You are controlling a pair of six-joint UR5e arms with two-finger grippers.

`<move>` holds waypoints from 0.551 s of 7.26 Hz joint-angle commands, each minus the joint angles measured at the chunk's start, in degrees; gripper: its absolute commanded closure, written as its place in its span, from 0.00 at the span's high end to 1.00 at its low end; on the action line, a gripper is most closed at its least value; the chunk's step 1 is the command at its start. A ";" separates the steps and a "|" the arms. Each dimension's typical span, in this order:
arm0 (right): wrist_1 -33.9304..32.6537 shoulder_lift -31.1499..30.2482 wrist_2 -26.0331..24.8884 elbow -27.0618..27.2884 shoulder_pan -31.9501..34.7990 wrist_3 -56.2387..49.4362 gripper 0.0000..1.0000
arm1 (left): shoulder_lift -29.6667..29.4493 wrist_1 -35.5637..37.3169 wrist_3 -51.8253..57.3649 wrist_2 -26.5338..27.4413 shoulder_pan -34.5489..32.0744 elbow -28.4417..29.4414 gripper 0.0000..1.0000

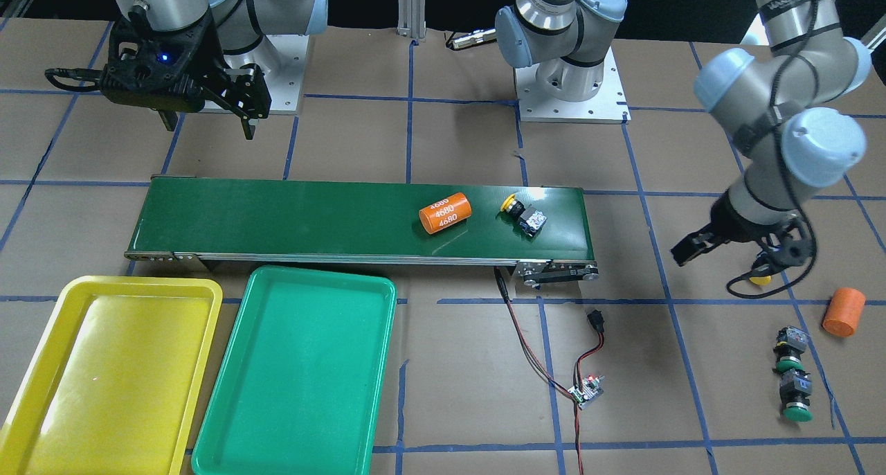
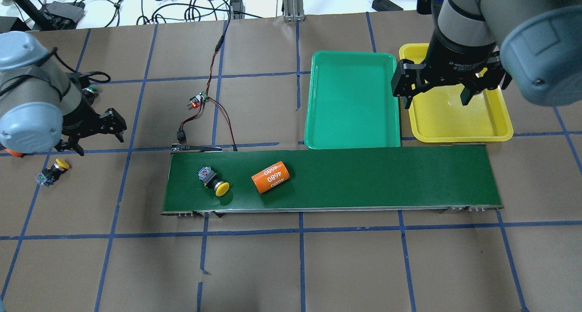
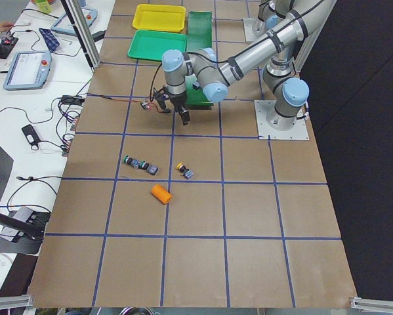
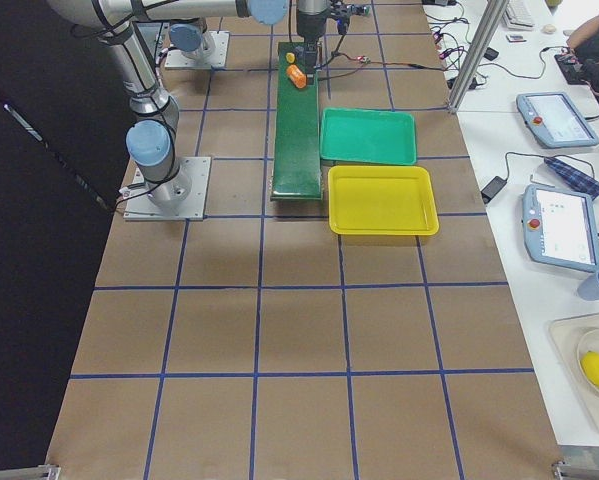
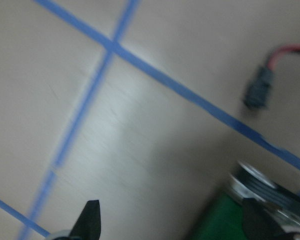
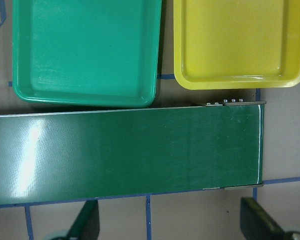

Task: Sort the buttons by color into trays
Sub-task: 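Grasp a second yellow-capped button on the table with the left gripper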

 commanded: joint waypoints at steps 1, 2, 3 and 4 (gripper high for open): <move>-0.07 0.00 0.00 0.00 0.00 0.01 1.00 | -6.42 0.80 21.14 0.04 9.42 5.56 1.00; -0.07 0.00 0.00 0.00 0.00 0.02 1.00 | -7.93 4.03 34.79 0.21 12.23 5.05 1.00; -0.07 0.00 0.09 0.00 0.00 0.02 1.00 | -8.81 4.49 45.45 0.30 13.48 4.35 1.00; -0.07 0.00 0.09 0.00 0.00 0.02 1.00 | -9.60 4.50 52.09 0.13 14.28 3.74 1.00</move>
